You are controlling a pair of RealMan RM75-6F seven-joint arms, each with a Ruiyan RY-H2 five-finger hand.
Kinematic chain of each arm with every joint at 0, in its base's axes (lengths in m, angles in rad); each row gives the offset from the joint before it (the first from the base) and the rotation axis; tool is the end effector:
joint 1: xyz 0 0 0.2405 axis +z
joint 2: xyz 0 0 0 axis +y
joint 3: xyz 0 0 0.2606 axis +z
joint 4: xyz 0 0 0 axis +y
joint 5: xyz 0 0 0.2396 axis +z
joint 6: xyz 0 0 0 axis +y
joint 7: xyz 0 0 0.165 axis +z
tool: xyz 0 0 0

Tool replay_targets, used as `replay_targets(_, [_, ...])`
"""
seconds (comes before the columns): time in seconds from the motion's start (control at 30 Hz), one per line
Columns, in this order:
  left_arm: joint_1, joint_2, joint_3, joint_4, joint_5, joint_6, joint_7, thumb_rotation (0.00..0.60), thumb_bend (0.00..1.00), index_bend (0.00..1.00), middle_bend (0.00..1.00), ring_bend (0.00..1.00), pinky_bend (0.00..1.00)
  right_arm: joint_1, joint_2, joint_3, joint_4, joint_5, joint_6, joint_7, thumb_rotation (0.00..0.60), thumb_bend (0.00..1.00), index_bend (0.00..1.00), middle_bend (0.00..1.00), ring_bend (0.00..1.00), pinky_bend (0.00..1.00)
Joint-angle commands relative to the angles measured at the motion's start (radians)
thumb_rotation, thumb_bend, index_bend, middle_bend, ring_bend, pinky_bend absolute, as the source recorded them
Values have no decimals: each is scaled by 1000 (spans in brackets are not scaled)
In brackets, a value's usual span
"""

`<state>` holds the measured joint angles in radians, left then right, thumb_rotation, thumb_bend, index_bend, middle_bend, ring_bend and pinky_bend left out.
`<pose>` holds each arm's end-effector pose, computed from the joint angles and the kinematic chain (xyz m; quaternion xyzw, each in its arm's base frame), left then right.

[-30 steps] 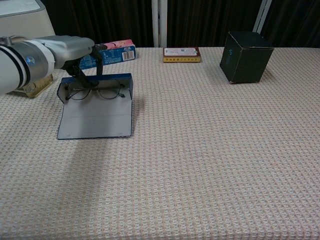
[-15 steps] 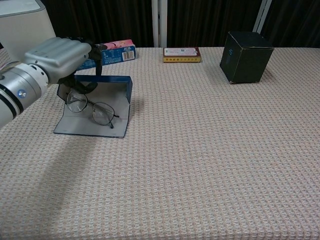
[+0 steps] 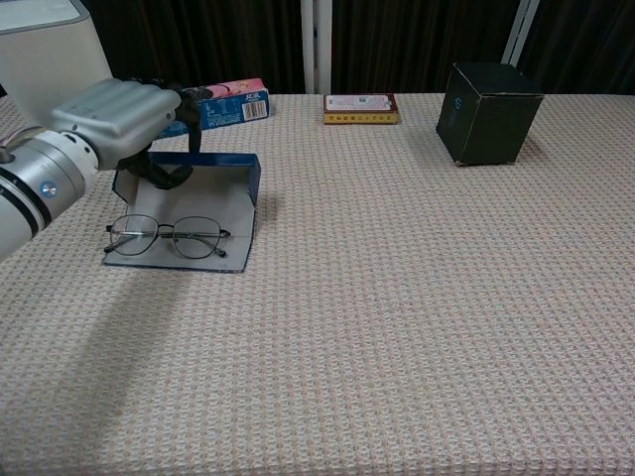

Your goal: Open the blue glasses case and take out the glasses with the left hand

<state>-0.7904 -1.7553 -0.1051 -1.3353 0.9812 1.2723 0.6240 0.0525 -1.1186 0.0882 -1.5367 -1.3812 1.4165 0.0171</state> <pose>-0.1421 0.3676 -0.0757 -0.7115 -0.2926 -0.3463 0.5368 -0.3687 -0.2024 0.1481 0.5599 -0.4149 0.3375 0.6328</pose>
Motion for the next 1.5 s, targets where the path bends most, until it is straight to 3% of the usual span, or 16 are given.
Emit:
replay_targets(0.03, [5, 0, -20, 4, -18, -25, 8, 600, 388, 413, 169, 15, 83, 0, 0, 0, 1, -1, 0, 0, 600, 325, 0, 0, 0, 0])
replay_targets(0.2, [5, 3, -51, 2, -60, -68, 35, 600, 332, 143, 125, 0, 81, -2, -1, 0, 2, 1, 2, 2, 600, 325, 0, 0, 0, 0])
replay_targets(0.33, [11, 11, -63, -8, -61, -75, 40, 600, 302, 79, 108, 0, 80, -2, 0, 0, 2, 1, 3, 3, 600, 325, 0, 0, 0, 0])
replay_targets(0.43, [21, 28, -76, -53, -51, -62, 31, 600, 303, 91, 100, 0, 81, -2, 0, 1, 4, 2, 2, 4, 600, 325, 0, 0, 0, 0])
replay_targets(0.6, [44, 86, -76, -221, -60, -27, 86, 600, 338, 243, 121, 14, 94, 0, 0, 2, 6, 2, -1, 7, 600, 325, 0, 0, 0, 0])
replay_targets(0.7, [70, 120, -41, -342, -85, 21, 169, 600, 342, 277, 178, 54, 108, 1, 0, 4, 8, -1, 2, 14, 600, 325, 0, 0, 0, 0])
replay_targets(0.8, [107, 127, 13, -394, -57, 77, 206, 600, 343, 298, 180, 56, 98, 0, 0, 3, 15, 0, -1, 24, 600, 324, 0, 0, 0, 0])
replay_targets(1.03, [167, 75, 87, -320, 37, 127, 189, 600, 344, 316, 171, 55, 88, -2, 3, -1, 22, -11, 2, 40, 600, 324, 0, 0, 0, 0])
replay_targets(1.5, [203, 12, 51, -201, 32, 70, 143, 600, 343, 321, 171, 56, 88, -5, 7, 2, 30, -8, 5, 60, 600, 325, 0, 0, 0, 0])
